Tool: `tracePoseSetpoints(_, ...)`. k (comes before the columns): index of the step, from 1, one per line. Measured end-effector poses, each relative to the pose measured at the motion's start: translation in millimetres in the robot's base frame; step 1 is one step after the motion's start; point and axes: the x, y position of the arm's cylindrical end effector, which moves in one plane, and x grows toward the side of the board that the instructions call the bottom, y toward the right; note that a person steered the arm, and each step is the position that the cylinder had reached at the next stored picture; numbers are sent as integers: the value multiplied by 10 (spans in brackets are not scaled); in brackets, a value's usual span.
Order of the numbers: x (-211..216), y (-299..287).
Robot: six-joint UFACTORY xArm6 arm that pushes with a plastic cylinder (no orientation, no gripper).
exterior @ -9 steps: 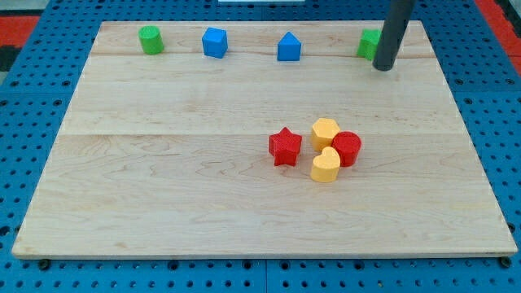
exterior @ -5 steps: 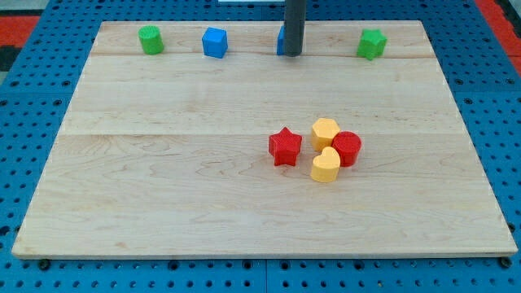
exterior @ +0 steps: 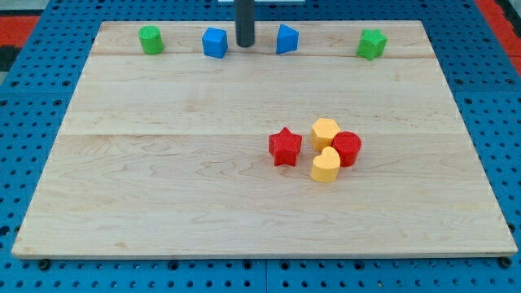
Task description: Slightly push the blue triangle downwards of the board
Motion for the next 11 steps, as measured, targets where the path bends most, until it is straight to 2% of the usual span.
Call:
tracePoseSetpoints(1, -199, 53)
tracePoseSetpoints(2, -431, 643)
tracePoseSetpoints(3, -390, 986)
tracePoseSetpoints(5, -214, 747)
tracePoseSetpoints(7, -203, 865)
tracePoseSetpoints(9, 132, -29)
tracePoseSetpoints(10, 478, -65)
tracePoseSetpoints(11, 528, 163)
